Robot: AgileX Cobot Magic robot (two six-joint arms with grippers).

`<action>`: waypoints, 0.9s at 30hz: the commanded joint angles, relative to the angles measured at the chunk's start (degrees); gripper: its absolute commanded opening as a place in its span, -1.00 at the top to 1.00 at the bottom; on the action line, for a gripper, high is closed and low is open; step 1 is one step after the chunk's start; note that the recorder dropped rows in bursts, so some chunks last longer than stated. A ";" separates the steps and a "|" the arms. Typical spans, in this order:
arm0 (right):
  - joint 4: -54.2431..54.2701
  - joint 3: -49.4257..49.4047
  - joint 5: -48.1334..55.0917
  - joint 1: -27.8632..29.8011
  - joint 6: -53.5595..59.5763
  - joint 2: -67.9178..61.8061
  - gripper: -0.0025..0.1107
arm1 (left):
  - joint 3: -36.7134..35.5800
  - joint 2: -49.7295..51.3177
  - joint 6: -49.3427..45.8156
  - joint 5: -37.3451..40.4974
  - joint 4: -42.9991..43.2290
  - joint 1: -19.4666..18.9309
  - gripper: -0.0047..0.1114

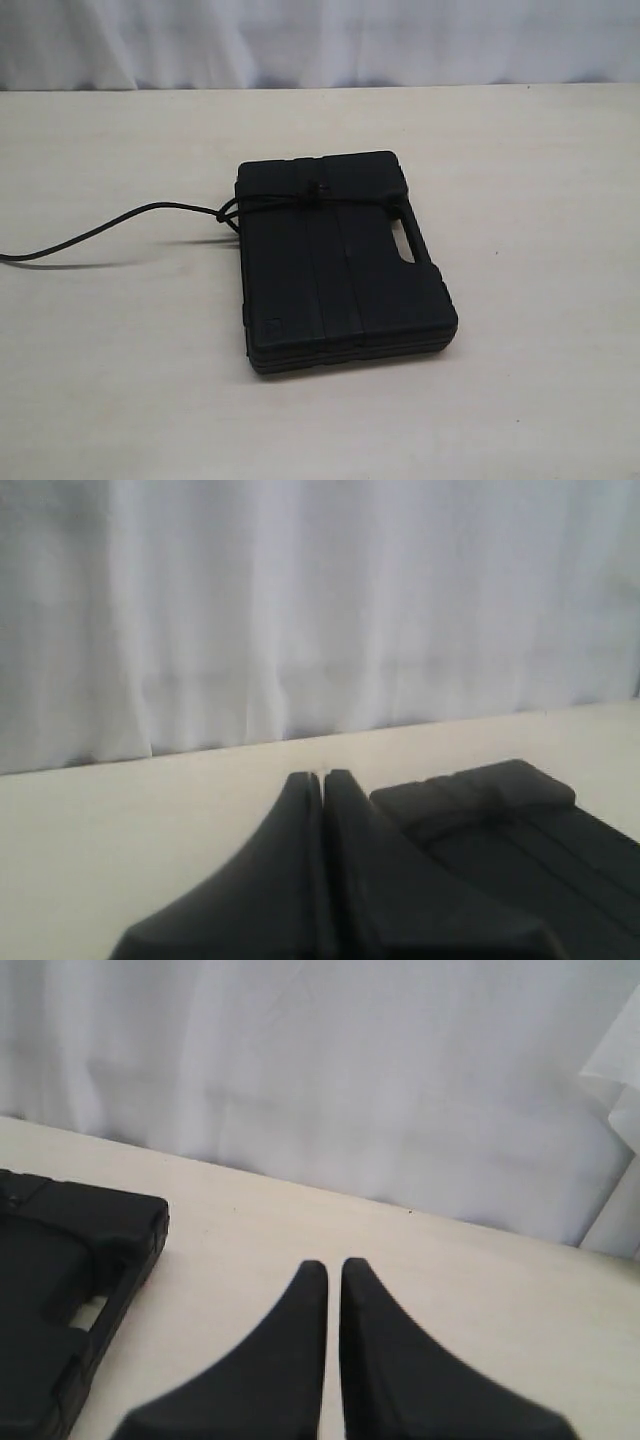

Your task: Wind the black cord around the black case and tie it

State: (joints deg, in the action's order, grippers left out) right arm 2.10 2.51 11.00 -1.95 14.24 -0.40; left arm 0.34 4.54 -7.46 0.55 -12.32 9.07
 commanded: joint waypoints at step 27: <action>0.03 -2.51 8.42 3.28 -0.12 0.40 0.88 | -0.34 -4.54 0.27 17.96 2.66 -7.06 0.92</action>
State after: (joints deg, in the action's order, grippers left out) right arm 2.02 0.12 19.18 0.98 14.19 -0.27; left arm 0.12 0.14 -7.46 18.50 -9.78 2.08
